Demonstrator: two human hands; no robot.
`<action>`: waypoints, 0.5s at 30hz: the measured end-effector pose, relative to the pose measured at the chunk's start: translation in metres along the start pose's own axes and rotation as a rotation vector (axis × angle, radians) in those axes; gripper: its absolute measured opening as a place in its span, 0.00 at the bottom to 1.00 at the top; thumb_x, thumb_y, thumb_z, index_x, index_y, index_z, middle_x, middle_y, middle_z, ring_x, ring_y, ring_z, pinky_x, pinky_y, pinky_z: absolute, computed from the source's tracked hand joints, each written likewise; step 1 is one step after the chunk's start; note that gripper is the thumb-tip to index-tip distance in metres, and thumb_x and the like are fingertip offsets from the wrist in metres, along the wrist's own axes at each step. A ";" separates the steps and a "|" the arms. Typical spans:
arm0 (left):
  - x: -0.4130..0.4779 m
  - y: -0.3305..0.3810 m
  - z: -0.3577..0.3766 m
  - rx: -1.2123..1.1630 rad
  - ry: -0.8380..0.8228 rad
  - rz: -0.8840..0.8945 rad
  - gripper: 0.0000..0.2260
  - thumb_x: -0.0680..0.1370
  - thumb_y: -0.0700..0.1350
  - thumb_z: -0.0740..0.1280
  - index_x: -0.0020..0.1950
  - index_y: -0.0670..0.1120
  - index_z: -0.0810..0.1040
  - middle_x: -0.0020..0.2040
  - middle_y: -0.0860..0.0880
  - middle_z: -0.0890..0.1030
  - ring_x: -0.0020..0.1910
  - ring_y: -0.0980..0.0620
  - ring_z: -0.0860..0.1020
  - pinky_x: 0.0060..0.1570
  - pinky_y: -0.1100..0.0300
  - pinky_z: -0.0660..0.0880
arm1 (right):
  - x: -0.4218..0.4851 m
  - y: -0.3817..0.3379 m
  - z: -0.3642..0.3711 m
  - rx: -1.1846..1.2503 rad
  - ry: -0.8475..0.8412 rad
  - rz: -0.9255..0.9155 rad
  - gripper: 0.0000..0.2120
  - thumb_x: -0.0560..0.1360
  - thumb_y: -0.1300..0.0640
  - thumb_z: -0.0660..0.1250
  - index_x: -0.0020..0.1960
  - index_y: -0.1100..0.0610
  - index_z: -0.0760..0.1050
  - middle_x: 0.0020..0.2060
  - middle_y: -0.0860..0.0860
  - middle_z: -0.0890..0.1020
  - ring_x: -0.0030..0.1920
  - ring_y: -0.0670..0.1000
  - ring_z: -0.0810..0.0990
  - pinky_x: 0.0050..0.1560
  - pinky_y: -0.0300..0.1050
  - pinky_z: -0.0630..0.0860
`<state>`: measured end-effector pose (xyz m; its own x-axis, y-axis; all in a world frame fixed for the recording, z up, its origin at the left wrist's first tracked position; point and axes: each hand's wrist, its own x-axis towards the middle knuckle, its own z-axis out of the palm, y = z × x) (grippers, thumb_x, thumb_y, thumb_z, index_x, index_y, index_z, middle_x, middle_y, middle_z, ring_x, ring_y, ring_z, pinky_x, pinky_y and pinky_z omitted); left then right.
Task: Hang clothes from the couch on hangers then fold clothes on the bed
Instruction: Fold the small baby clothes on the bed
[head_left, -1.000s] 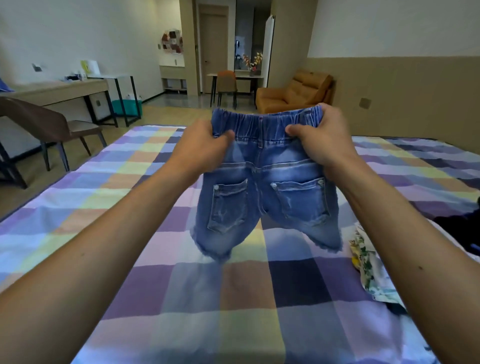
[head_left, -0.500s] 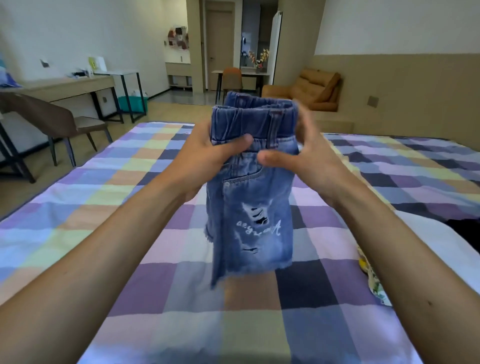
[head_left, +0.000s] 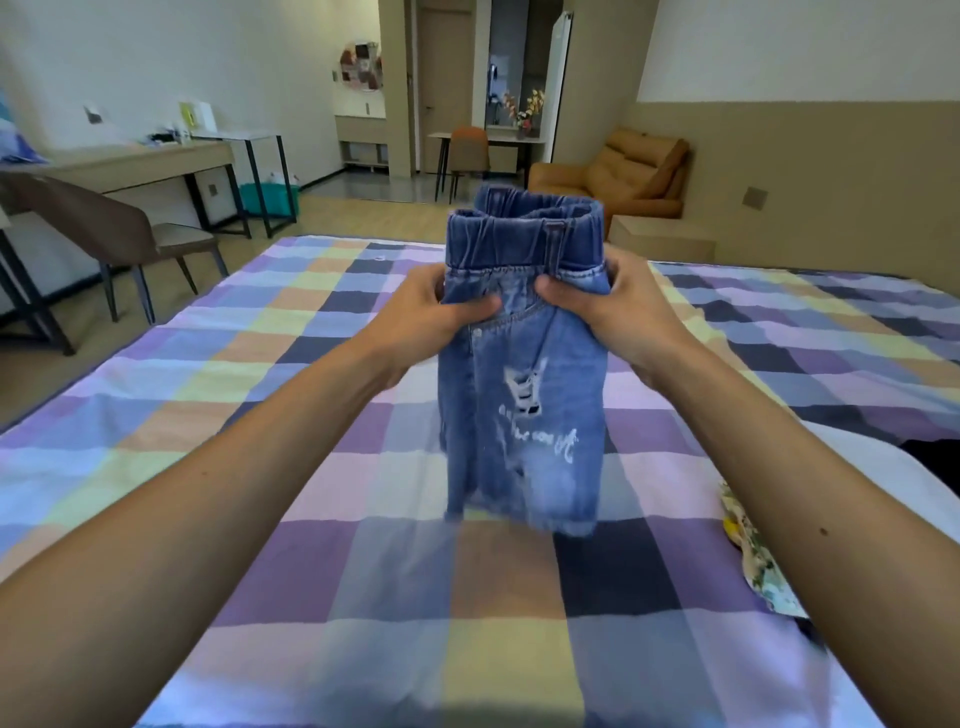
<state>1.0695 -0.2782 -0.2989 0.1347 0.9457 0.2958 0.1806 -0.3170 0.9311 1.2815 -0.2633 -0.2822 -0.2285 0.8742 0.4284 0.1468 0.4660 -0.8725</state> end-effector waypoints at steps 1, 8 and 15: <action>0.003 0.008 -0.002 -0.003 0.007 0.036 0.12 0.78 0.38 0.71 0.61 0.42 0.80 0.54 0.51 0.86 0.53 0.54 0.84 0.53 0.60 0.78 | -0.001 -0.008 -0.002 -0.031 0.006 -0.072 0.14 0.74 0.62 0.75 0.58 0.56 0.79 0.49 0.41 0.86 0.52 0.42 0.84 0.54 0.40 0.80; -0.079 -0.037 -0.003 0.289 -0.312 0.267 0.14 0.77 0.44 0.73 0.61 0.47 0.77 0.58 0.55 0.83 0.59 0.55 0.81 0.58 0.56 0.78 | -0.101 0.046 -0.003 -0.260 -0.224 -0.212 0.29 0.69 0.50 0.78 0.68 0.49 0.73 0.64 0.46 0.78 0.66 0.45 0.77 0.65 0.49 0.76; -0.159 -0.168 0.027 0.776 -0.512 0.243 0.37 0.76 0.63 0.69 0.80 0.52 0.61 0.82 0.55 0.57 0.81 0.56 0.52 0.79 0.60 0.49 | -0.184 0.165 0.008 -0.686 -0.567 -0.125 0.47 0.71 0.46 0.76 0.82 0.45 0.52 0.81 0.40 0.51 0.81 0.42 0.45 0.80 0.61 0.47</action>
<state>1.0439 -0.3776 -0.5085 0.6292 0.7603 0.1616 0.6619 -0.6331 0.4014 1.3397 -0.3479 -0.5070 -0.6953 0.6977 0.1723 0.5902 0.6911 -0.4171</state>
